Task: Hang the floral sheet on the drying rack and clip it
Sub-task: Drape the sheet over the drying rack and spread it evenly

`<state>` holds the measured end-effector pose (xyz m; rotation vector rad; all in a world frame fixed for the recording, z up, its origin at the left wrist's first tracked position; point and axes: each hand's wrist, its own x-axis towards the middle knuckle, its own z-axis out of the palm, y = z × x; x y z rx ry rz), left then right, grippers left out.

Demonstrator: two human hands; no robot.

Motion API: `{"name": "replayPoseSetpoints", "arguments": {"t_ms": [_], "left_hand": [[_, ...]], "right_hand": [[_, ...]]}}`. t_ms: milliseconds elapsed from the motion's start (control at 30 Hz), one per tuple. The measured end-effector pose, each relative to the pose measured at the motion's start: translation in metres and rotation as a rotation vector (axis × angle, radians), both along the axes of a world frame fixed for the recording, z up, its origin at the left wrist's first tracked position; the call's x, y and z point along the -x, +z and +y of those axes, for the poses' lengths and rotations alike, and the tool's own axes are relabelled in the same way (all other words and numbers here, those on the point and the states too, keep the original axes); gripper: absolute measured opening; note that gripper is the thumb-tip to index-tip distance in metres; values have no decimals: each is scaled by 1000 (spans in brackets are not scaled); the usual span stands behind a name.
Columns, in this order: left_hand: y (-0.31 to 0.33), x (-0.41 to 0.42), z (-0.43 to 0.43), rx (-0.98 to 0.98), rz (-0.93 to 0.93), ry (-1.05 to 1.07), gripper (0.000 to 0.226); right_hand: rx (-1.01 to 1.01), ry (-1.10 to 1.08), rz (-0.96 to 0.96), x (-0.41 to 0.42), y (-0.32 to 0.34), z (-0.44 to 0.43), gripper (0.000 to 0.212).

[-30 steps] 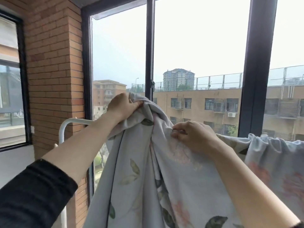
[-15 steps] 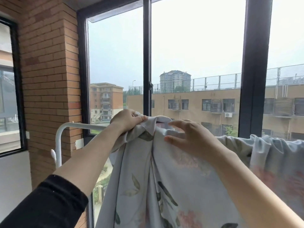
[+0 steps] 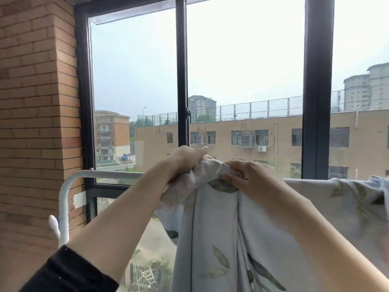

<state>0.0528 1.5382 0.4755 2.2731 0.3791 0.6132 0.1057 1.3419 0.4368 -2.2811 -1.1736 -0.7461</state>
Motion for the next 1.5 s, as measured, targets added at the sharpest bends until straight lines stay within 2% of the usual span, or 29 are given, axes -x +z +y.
{"name": "replayPoseSetpoints", "arguments": {"t_ms": [67,200,300,433,533,600,667,767,867,1067,1133,1200,1367,1433,1500], "left_hand": [[-1,7,1,64,-61,-93,59],[-8,28,7,177,-250,-238,84],[-27,46,21,190,-433,-190,63],[-51,66,32,236,-460,-105,59],[-65,76,31,234,-517,-40,73],[-79,82,28,312,-507,-81,98],[-97,92,25,381,-478,-115,111],[-130,109,21,431,-499,-284,103],[-157,127,9,310,-497,-293,92],[-178,124,-4,-91,-199,58,111],[-179,117,-8,-64,-287,129,101],[-168,113,-10,-28,-411,72,82],[-114,118,-22,166,-555,-153,15],[-84,121,-28,345,-635,-224,6],[-52,123,-28,503,-688,-271,12]], "right_hand": [[-3,-10,24,2,-1,-2,26],[-3,-36,45,3,0,-5,29],[-7,-33,63,0,-2,-4,25],[-19,-48,58,-5,-2,-1,28],[-34,-15,56,-7,-4,0,32],[-34,-4,51,-7,-5,0,32],[-25,-6,38,-7,-4,-2,30],[-16,9,23,-7,-3,-6,26],[-17,26,17,-8,-3,-7,27],[-20,36,-9,-2,-2,-6,29],[-15,38,-19,0,-2,-8,28],[-15,44,-26,0,-2,-11,28],[-8,39,-56,1,-2,-17,32],[-6,40,-60,1,-1,-18,32],[-3,38,-59,2,-1,-18,32]]}}
